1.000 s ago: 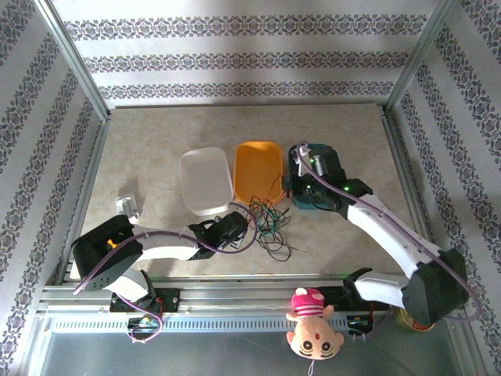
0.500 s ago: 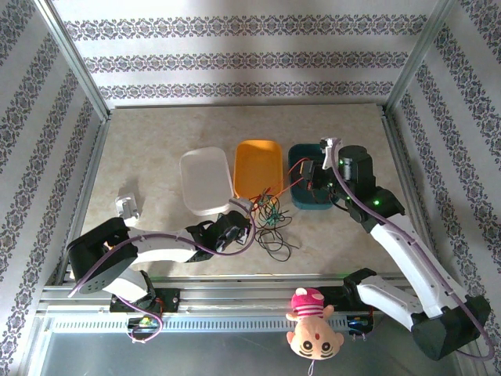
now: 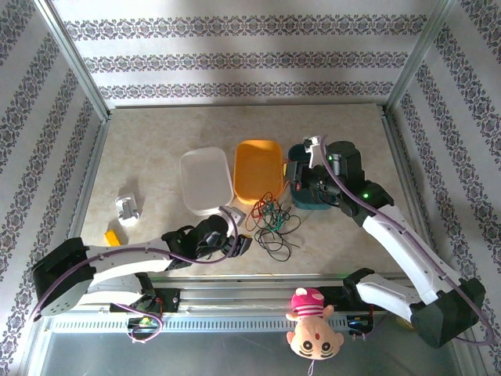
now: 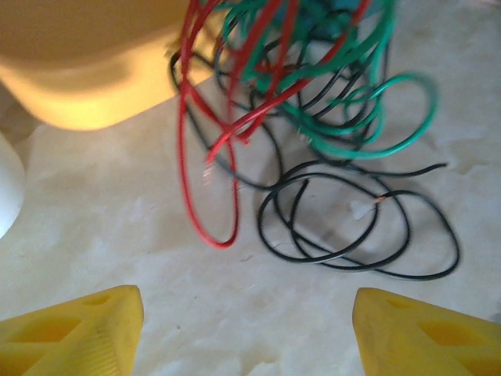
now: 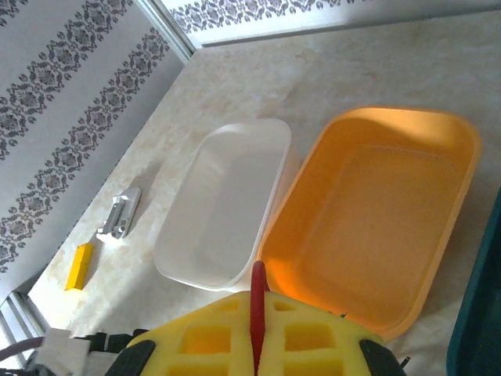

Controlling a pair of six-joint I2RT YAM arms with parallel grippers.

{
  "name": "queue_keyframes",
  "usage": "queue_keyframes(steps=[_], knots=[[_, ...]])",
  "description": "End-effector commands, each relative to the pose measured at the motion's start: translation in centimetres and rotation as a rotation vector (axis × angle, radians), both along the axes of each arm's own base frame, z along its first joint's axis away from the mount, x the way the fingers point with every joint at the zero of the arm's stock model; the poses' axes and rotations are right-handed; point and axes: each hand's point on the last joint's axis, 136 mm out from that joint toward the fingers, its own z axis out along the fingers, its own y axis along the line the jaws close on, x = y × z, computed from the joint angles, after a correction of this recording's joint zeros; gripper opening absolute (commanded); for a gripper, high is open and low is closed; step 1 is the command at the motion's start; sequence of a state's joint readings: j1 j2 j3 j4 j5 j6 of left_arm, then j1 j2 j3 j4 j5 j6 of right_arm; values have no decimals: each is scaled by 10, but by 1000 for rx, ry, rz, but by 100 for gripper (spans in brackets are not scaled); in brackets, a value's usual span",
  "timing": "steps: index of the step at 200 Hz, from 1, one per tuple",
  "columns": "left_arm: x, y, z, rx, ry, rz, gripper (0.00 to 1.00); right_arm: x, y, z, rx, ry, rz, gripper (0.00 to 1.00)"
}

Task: Untangle the cables

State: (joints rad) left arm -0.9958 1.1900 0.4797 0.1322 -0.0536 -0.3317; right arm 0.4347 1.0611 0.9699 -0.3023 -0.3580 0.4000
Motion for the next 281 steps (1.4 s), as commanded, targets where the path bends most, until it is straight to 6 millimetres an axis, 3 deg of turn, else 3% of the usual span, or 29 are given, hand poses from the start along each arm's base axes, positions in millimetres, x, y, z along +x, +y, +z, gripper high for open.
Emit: queue_keyframes(steps=[1,51,82,96,116,132,160,182,224,281], knots=[[-7,-12,12,8,1,-85,70,0,9,12,43,-17,26,0],[18,-55,54,-78,-109,-119,68,1,13,12,50,1,40,0],[37,-73,53,-58,-151,-105,65,0,12,14,52,-6,38,0],[50,-76,44,-16,-162,-65,56,-1,12,16,52,-8,39,0],[73,-66,31,78,-192,56,30,-2,11,20,53,-18,41,0],[81,-61,31,96,-214,109,0,-3,8,22,50,-25,32,0],[78,-52,44,16,-241,135,0,-1,-4,25,38,-40,-18,0],[71,-33,47,-38,-222,182,0,5,-22,27,28,-58,-106,0],[54,13,21,-44,-149,281,0,17,-79,42,6,-124,-353,0],[34,64,-10,-2,-92,389,0,17,-145,72,26,-216,-603,0]])
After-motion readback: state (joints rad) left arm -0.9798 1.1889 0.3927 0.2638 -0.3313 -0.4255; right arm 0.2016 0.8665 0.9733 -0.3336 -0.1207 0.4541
